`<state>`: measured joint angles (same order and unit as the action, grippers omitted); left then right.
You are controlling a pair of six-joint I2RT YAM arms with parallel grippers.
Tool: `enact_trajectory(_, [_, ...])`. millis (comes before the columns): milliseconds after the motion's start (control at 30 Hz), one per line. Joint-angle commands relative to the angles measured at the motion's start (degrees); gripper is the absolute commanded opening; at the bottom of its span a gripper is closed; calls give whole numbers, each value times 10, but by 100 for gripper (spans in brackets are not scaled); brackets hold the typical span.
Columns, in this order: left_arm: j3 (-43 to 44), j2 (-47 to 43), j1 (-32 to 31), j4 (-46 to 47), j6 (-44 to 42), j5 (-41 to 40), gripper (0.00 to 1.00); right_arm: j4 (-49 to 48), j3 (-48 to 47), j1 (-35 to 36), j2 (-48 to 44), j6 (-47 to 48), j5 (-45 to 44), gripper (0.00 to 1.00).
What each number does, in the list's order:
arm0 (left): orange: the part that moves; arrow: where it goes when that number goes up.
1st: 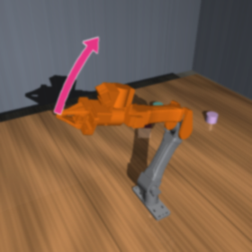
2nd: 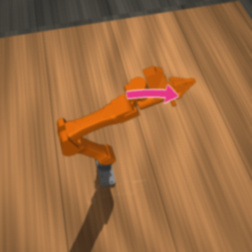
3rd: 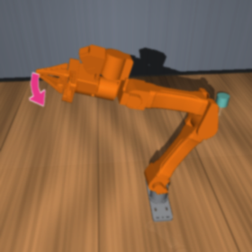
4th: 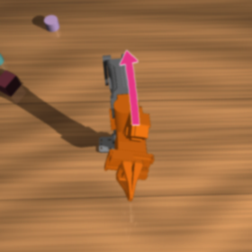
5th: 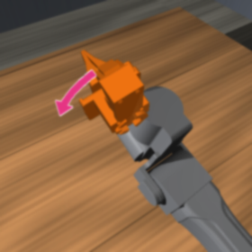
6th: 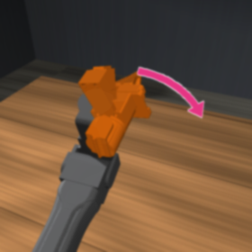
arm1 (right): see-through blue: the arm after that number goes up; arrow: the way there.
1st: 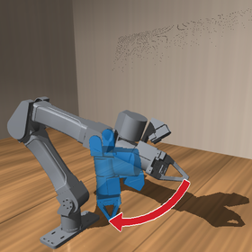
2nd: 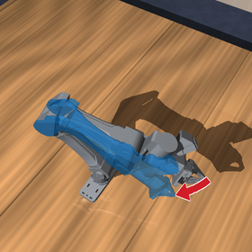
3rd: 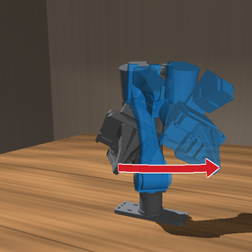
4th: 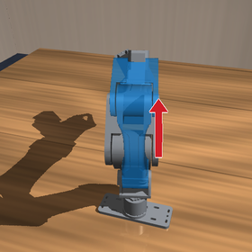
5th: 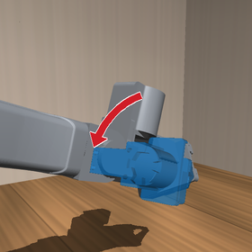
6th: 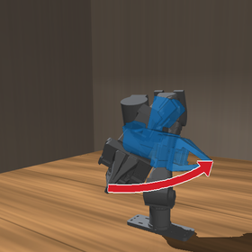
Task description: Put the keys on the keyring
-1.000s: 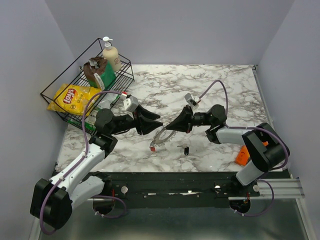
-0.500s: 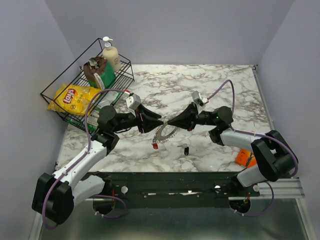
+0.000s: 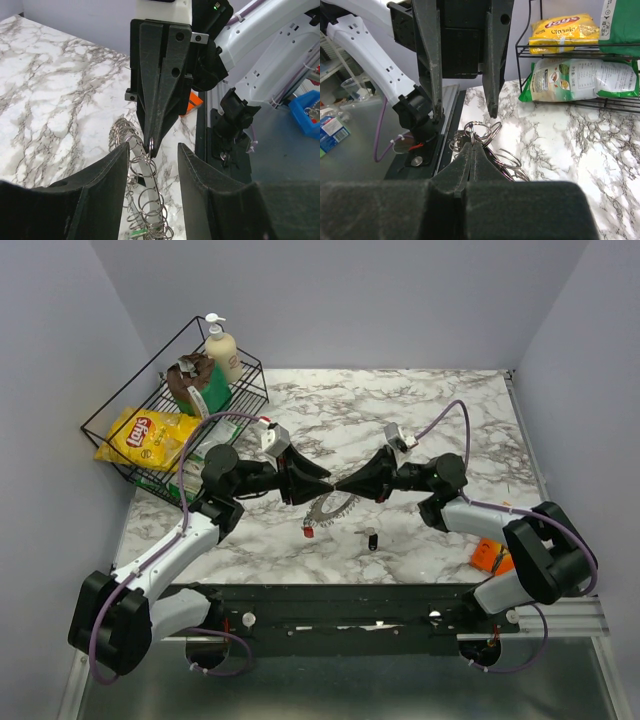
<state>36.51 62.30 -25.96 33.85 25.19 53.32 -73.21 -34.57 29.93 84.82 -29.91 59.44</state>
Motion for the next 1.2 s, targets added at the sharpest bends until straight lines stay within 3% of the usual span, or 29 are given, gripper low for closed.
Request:
enact_trajectory(0, [25,12,-14,-4,-16,28,51,-105,-3,0,-22,2,-5,1])
enact_trajectory(567, [26,12,-19,-41,-48,16,44,-105,-3,1,-48,-5,3,1])
enact_trajectory(867, [27,14,-20,-39,-46,21,33,-108,-2,1,-55,-9,2,1])
enact_trajectory(967, [28,16,-19,-35,-45,21,25,-112,-2,1,-55,-13,3,1])
enact_trajectory(1100, [30,18,-19,-33,-41,23,3,-117,-1,1,-54,-18,1,1])
enact_trajectory(1167, [30,16,-19,-33,-39,20,0,-120,-2,1,-51,-22,1,1])
